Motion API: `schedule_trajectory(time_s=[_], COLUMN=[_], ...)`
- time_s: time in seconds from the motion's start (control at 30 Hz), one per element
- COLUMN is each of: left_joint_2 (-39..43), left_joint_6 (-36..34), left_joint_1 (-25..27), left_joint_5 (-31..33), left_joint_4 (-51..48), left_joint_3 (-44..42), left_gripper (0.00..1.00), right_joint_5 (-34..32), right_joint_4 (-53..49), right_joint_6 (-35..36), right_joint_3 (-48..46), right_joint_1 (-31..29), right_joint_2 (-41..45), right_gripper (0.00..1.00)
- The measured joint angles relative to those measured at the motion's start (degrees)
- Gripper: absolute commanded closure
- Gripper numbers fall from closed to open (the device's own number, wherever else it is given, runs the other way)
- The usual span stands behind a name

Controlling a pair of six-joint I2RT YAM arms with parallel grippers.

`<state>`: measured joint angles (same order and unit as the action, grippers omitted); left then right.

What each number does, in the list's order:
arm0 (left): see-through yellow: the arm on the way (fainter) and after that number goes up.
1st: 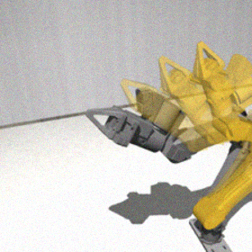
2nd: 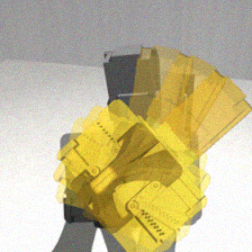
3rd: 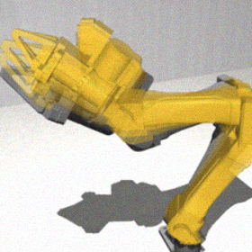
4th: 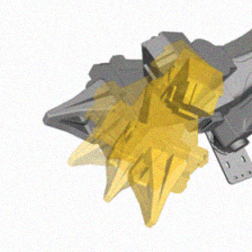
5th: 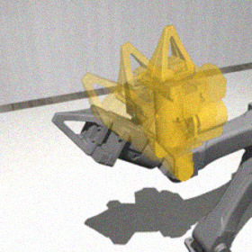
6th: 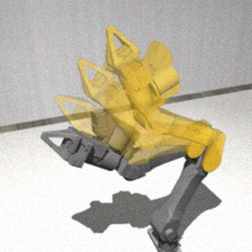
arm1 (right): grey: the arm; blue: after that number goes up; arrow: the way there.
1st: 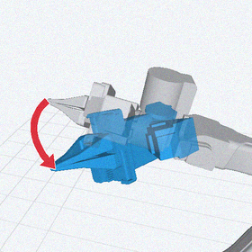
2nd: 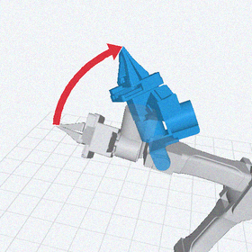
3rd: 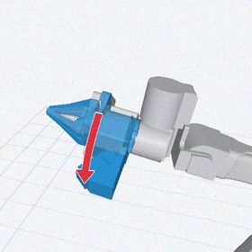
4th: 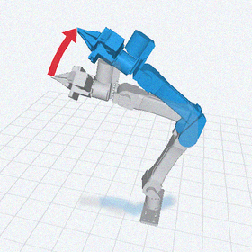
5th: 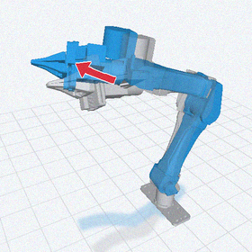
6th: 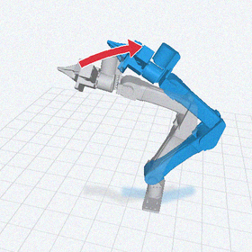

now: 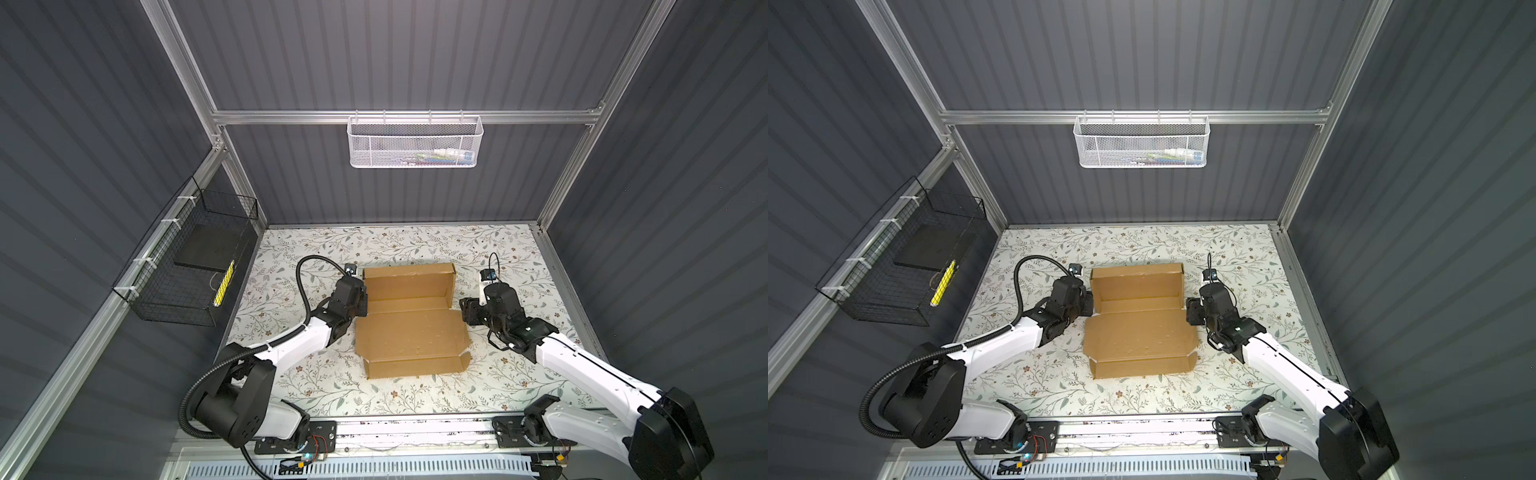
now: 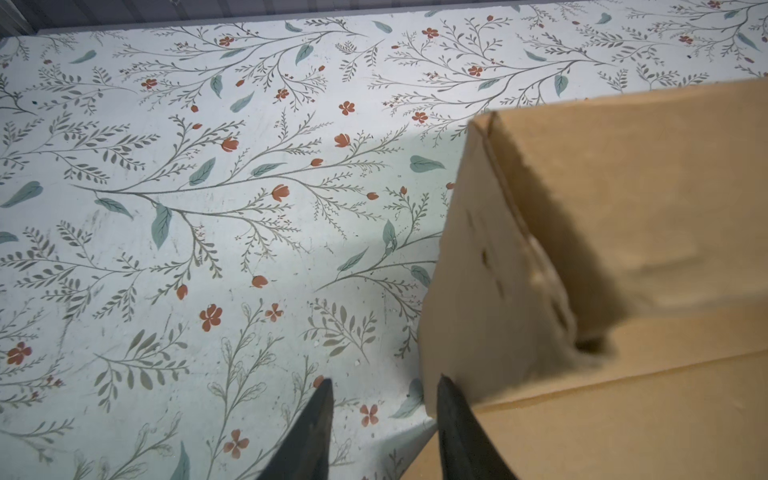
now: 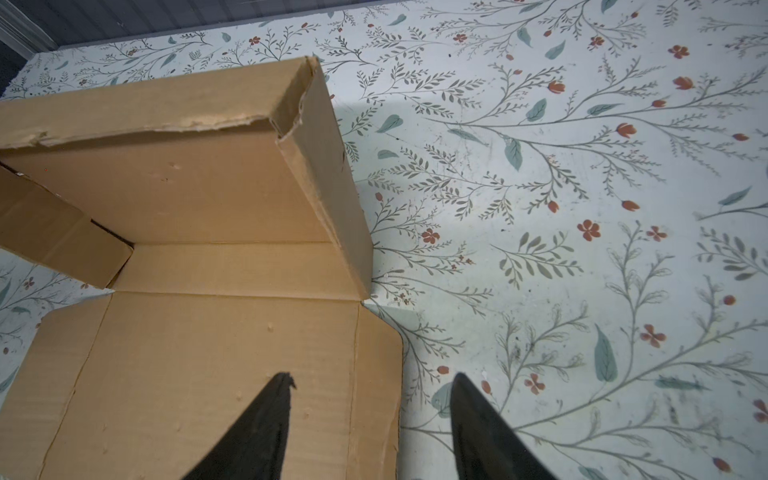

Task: Fold the paper box

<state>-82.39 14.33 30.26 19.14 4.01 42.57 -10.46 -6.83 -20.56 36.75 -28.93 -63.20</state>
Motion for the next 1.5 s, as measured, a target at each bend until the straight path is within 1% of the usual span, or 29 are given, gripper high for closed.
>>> schedule_trajectory(time_s=[0.23,0.43,0.8,1.13,1.5], left_joint_2=[-6.27,-8.61,-8.59,-5.27,-3.32], left_joint_6=[-0.68,-0.94,-1.07,-1.07,-1.07], left_joint_1=[-0.46,-0.66,-0.7,-0.7,-0.7], left_joint_5=[-1.44,-2.25,-2.27,-2.23,-1.99], left_joint_4=[2.89,3.91,5.09,5.01,3.26], left_joint_3=[2.84,4.37,4.42,3.87,3.26], left_gripper=[0.62,0.62,0.62,0.62,0.62], right_joint_5=[-0.07,-0.04,1.09,3.19,4.72], right_joint_4=[2.47,3.63,6.51,7.5,10.32], right_joint_6=[-0.7,-1.42,-1.44,-1.07,-0.42], right_joint_3=[0.0,0.0,-0.52,3.28,6.14], right_joint_1=[0.0,0.0,0.48,2.34,3.45], right_joint_2=[-3.32,-4.09,-5.44,-13.38,-19.74], right_gripper=[0.38,0.39,0.38,0.4,0.52])
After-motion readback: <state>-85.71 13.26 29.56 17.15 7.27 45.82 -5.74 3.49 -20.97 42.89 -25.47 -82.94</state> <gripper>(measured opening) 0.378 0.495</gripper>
